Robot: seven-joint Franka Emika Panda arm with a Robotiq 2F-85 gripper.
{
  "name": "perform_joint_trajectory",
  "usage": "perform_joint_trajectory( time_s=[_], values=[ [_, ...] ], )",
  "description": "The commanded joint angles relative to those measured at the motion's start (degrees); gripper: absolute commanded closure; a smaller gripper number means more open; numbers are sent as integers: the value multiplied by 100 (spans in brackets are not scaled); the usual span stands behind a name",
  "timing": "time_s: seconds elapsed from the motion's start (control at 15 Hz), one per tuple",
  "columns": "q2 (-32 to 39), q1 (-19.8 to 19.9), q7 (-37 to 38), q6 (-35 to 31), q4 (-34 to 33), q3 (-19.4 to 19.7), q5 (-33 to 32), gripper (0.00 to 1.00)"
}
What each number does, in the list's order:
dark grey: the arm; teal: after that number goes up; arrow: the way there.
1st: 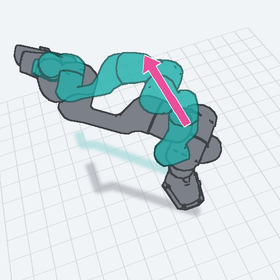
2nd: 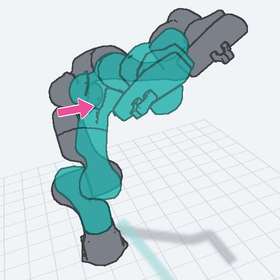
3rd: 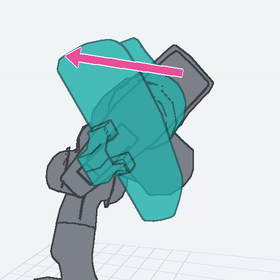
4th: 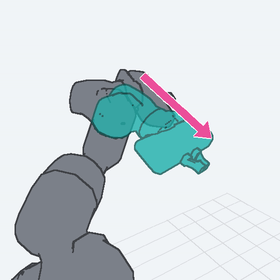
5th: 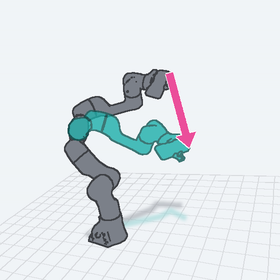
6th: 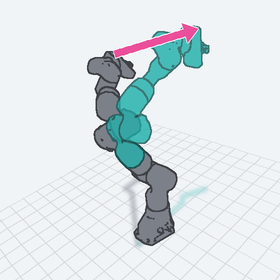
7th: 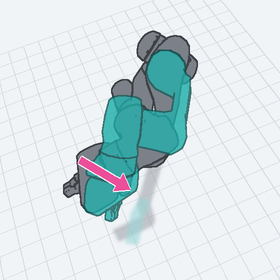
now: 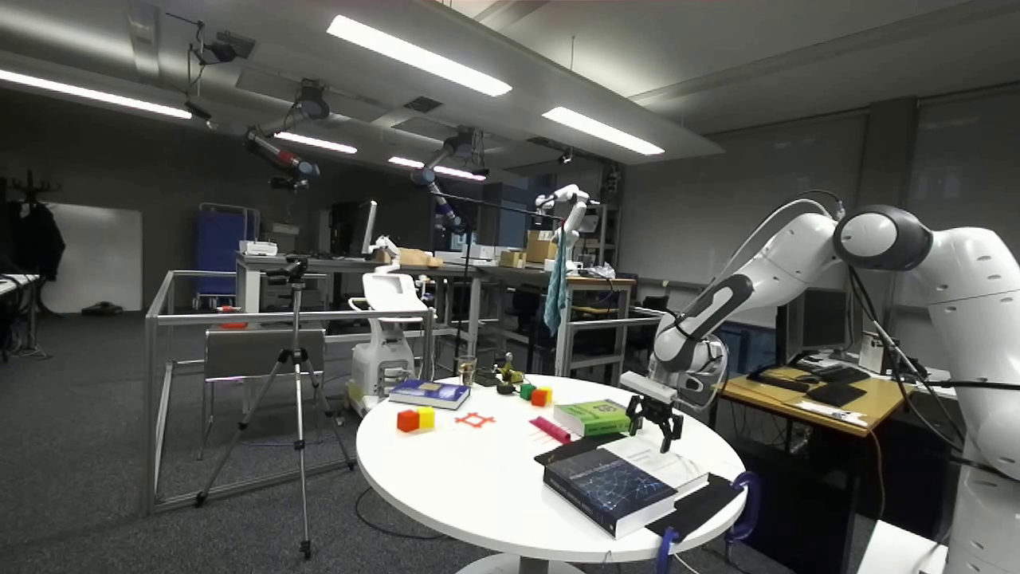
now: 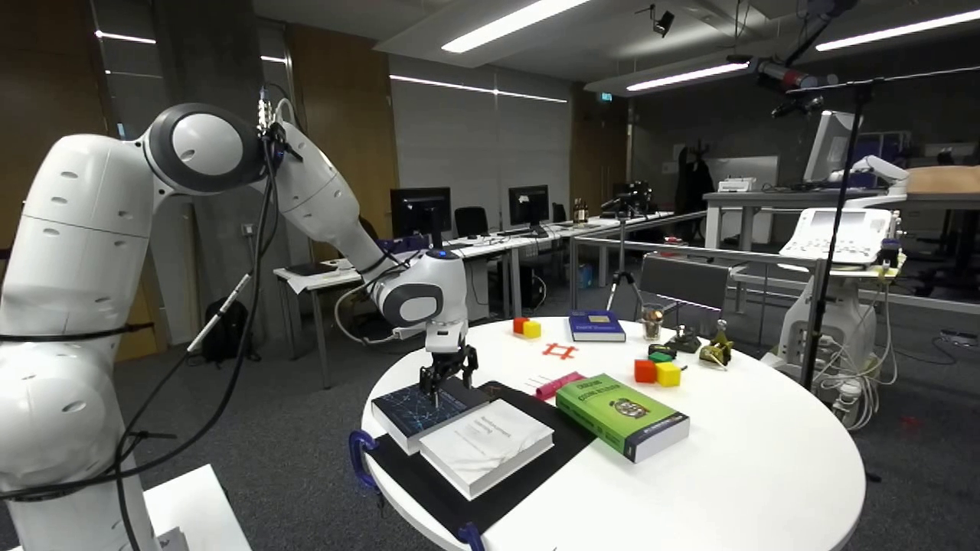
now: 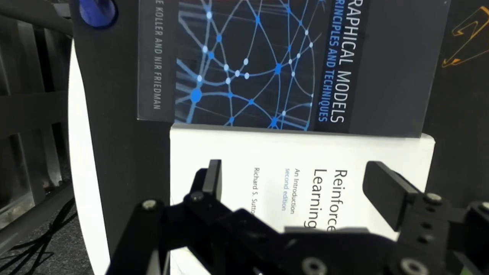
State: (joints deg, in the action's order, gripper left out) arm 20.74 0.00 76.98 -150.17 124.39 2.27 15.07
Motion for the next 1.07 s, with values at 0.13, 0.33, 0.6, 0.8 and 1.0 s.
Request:
perform_joint_trajectory(
  time_s=[0.13, 0.33, 0.6, 0.8, 1.0],
  values=[
    [436, -738, 829, -1526, 261, 747, -840, 0],
    [759, -1179, 1148, -2026, 231, 1141, -1027, 0],
    [1034, -1724, 1320, -2115, 138, 1579, -990, 0],
    [1052, -1886, 1385, -1899, -19, 1687, -946, 0],
    [987, -1795, 1321, -1630, -211, 1583, -909, 0]
  ],
)
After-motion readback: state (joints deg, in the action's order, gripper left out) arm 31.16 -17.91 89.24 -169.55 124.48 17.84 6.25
